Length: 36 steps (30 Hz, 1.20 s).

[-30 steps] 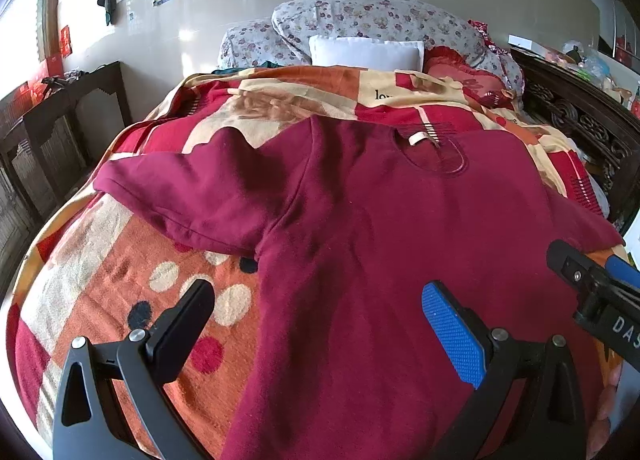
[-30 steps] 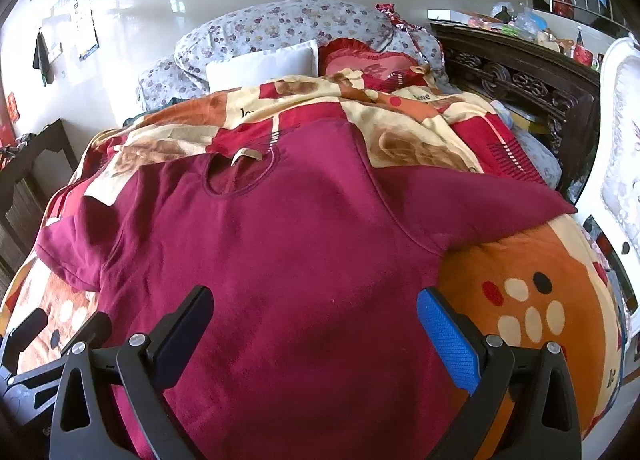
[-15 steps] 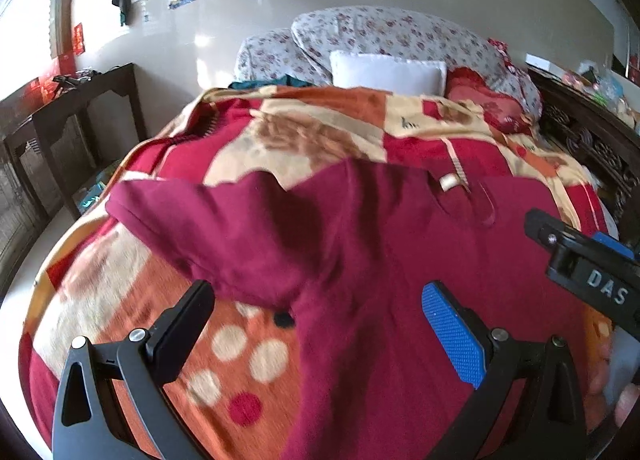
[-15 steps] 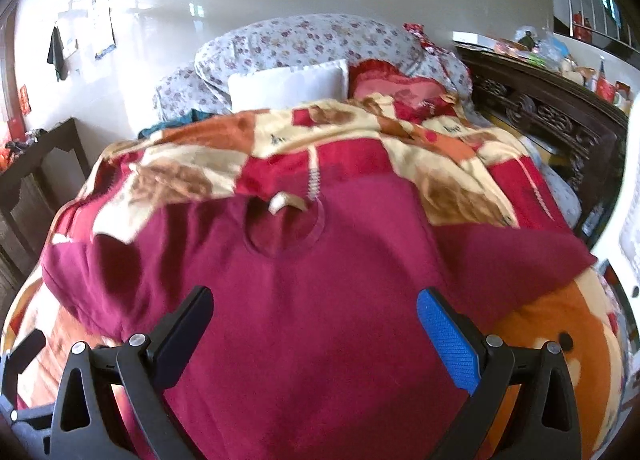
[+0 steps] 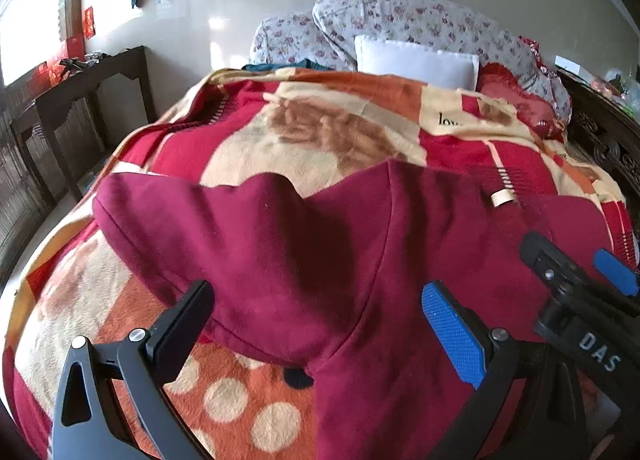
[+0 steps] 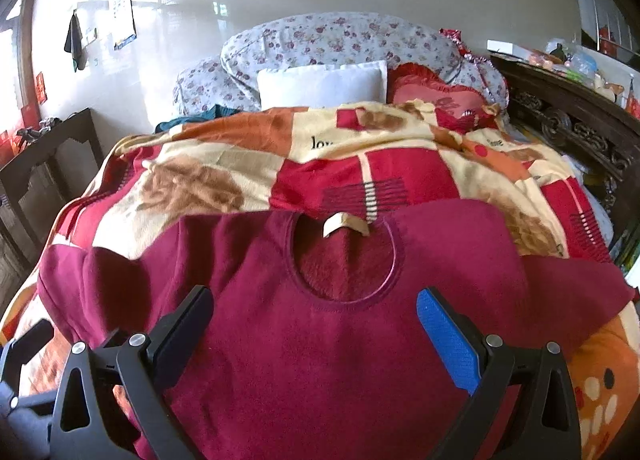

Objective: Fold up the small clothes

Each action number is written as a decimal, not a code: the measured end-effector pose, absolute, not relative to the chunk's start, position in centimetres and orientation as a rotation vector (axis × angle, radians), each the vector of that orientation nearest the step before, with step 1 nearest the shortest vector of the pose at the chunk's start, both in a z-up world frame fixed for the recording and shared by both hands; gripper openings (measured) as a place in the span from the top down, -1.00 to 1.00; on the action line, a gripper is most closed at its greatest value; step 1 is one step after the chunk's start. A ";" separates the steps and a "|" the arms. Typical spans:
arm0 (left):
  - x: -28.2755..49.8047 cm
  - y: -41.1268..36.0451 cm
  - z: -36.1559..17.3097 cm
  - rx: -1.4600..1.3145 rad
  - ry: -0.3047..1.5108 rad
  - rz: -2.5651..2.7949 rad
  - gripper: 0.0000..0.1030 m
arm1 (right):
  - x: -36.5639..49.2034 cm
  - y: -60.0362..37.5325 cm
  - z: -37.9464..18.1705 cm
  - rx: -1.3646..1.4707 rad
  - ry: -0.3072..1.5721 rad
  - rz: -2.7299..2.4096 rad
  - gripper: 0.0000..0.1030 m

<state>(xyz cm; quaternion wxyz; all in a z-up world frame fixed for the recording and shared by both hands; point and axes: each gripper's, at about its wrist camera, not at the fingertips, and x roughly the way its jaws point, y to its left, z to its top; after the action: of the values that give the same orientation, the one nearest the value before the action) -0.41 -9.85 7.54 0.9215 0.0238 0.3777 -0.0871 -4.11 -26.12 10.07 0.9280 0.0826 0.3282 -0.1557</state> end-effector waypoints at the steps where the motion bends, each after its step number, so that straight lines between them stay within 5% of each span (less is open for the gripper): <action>1: -0.2 -9.8 7.3 0.042 0.778 -0.181 -1.00 | -4.0 -26.2 9.9 0.167 0.670 -0.322 -1.00; 36: 2.6 -3.8 6.4 -0.106 0.830 -0.120 -1.00 | -2.5 -26.1 5.8 0.123 0.748 -0.294 -1.00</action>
<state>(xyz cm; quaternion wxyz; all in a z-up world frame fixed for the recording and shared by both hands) 2.57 -3.78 6.38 0.9119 -0.0512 0.4030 -0.0580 -2.53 -26.06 5.78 0.9185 0.0597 0.3637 -0.1432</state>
